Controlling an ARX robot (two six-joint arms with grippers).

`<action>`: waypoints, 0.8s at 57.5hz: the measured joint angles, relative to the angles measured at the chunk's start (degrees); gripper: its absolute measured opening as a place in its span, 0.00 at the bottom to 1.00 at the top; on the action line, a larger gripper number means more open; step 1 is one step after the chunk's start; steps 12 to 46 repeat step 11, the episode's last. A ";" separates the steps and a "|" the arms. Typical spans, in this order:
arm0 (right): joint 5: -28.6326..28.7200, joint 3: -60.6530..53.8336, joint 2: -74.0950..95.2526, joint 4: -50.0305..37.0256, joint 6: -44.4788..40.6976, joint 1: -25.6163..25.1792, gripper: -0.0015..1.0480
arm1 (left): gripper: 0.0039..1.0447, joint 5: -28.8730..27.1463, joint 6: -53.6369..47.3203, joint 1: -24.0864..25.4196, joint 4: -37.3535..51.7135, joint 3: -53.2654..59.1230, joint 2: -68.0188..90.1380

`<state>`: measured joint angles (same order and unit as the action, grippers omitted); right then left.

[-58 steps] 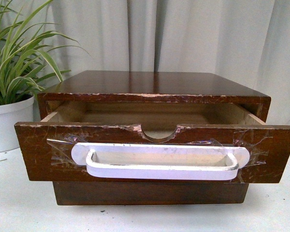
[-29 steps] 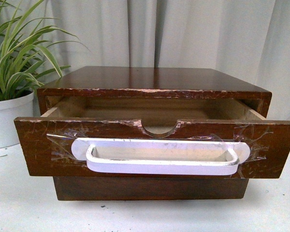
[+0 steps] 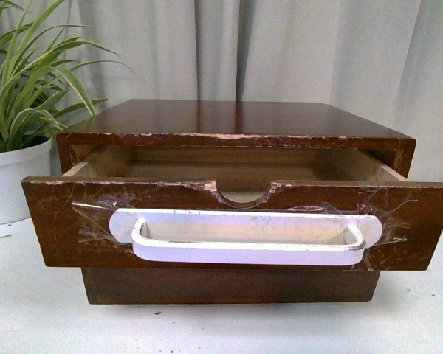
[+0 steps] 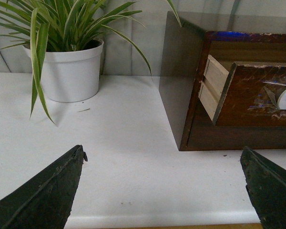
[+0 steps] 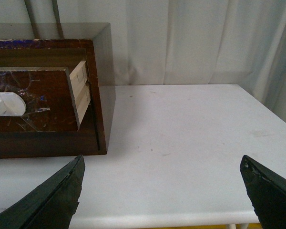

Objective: Open drawer

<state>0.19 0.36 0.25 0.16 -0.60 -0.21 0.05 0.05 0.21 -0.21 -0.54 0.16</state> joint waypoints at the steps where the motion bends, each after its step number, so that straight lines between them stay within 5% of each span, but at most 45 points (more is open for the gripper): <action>1: 0.00 0.00 0.00 0.00 0.00 0.00 0.91 | 0.94 0.00 0.00 0.00 0.00 0.00 0.00; 46: 0.00 0.00 0.00 0.00 0.00 0.00 0.91 | 0.94 0.00 0.00 -0.02 0.00 0.00 0.00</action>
